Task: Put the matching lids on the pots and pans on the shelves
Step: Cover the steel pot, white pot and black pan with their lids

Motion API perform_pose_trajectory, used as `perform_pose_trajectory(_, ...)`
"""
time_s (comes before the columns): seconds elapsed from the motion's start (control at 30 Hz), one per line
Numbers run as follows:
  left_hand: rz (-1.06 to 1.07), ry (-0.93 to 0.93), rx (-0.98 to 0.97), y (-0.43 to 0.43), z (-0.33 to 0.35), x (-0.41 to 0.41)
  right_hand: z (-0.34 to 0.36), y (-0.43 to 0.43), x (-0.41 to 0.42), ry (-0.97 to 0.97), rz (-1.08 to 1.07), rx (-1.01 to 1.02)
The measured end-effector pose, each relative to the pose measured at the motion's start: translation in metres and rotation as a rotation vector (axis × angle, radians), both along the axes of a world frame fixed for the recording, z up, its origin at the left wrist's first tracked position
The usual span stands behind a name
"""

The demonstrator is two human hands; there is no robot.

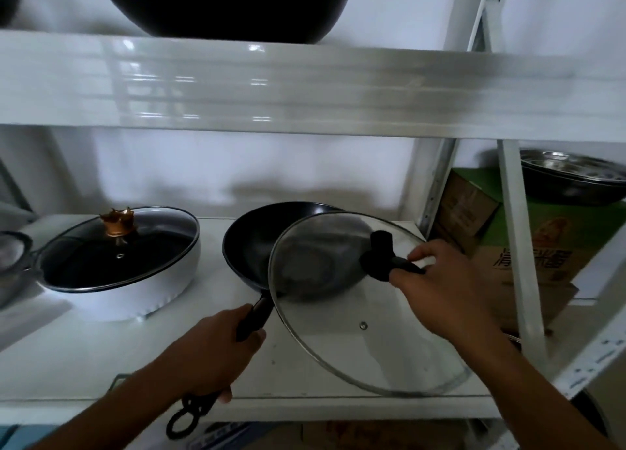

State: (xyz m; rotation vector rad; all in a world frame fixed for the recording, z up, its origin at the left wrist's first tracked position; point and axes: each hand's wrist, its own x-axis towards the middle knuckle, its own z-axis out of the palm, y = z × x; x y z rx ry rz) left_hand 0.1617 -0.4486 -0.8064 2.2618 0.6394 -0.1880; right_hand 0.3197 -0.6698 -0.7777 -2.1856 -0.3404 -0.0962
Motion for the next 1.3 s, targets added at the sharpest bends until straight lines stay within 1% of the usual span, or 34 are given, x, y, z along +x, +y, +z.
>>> perform_pose_trajectory(0.03, 0.009, 0.010, 0.018, -0.006, 0.001, -0.007, 0.001, 0.011, 0.004, -0.006, 0.011, 0.017)
perform_pose_trajectory(0.13, -0.001, -0.006, 0.168, -0.018, -0.005, -0.017, 0.007, 0.043, 0.014, -0.056, 0.044, 0.001)
perform_pose_trajectory(0.2, 0.003, -0.019, 0.185, -0.021, -0.009, -0.018, 0.011, 0.062, 0.018, -0.099, 0.050, -0.013)
perform_pose_trajectory(0.3, 0.031, -0.029, 0.118, -0.020, -0.010, -0.017, 0.013, 0.087, 0.029, -0.121, 0.076, -0.026)
perform_pose_trajectory(0.4, 0.108, -0.063, -0.073, -0.021, -0.008, -0.017, 0.006, 0.111, 0.043, -0.140, 0.107, -0.063)
perform_pose_trajectory(0.47, 0.147, -0.091, -0.158, -0.021, -0.010, -0.015, 0.001, 0.124, 0.051, -0.118, 0.120, -0.079)
perform_pose_trajectory(0.6, 0.142, -0.179, -0.132, -0.018, -0.016, -0.007, -0.002, 0.142, 0.061, -0.059, 0.146, -0.060)
perform_pose_trajectory(0.7, 0.112, -0.196, -0.130, -0.015, -0.023, 0.002, -0.005, 0.148, 0.067, -0.038, 0.150, -0.068)
perform_pose_trajectory(0.8, 0.124, -0.200, -0.151, -0.014, -0.026, 0.009, -0.007, 0.150, 0.069, -0.035, 0.166, -0.107)
perform_pose_trajectory(1.0, 0.087, -0.226, -0.025, -0.015, -0.032, 0.012, -0.012, 0.151, 0.075, -0.054, 0.203, -0.122)
perform_pose_trajectory(1.13, 0.086, -0.231, -0.090, -0.012, -0.032, 0.012, -0.015, 0.154, 0.079, -0.056, 0.200, -0.106)
perform_pose_trajectory(1.3, 0.092, -0.235, -0.113, -0.013, -0.035, 0.011, -0.015, 0.154, 0.081, -0.028, 0.199, -0.102)
